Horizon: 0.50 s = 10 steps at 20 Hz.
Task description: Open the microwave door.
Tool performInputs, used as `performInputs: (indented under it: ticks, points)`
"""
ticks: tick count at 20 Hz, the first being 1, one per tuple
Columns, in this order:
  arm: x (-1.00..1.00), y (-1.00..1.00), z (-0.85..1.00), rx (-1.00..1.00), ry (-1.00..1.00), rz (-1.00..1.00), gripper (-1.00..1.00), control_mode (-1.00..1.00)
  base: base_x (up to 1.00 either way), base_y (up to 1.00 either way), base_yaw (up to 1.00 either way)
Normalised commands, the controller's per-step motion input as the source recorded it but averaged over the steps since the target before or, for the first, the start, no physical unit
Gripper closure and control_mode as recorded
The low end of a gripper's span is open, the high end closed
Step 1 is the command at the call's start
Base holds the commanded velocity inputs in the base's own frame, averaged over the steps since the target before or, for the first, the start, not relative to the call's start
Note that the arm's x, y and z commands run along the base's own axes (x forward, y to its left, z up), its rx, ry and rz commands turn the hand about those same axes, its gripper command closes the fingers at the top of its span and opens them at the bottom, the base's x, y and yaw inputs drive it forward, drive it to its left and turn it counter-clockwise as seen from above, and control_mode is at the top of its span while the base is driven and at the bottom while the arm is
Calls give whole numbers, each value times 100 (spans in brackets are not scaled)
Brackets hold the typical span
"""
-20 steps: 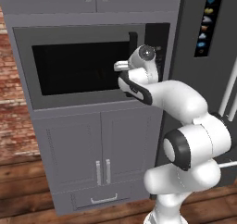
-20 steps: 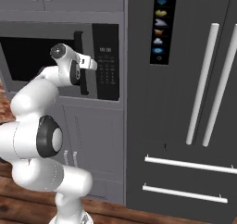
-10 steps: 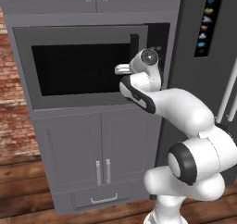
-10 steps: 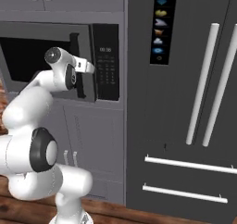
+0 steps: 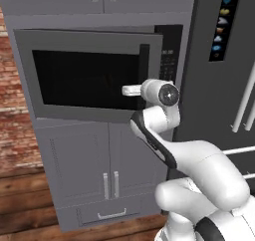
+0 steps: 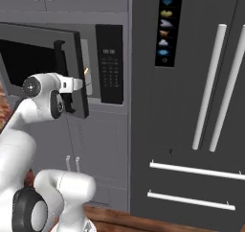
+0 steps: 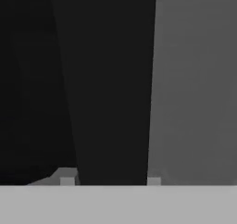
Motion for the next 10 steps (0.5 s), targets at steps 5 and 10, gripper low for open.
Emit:
performInputs:
  ticks: [5, 10]
  points:
    - [-100, 68, 67, -5, -12, 0, 100, -100, 0, 0, 0]
    - [-100, 98, 79, -14, -2, 0, 100, -100, 0, 0, 0]
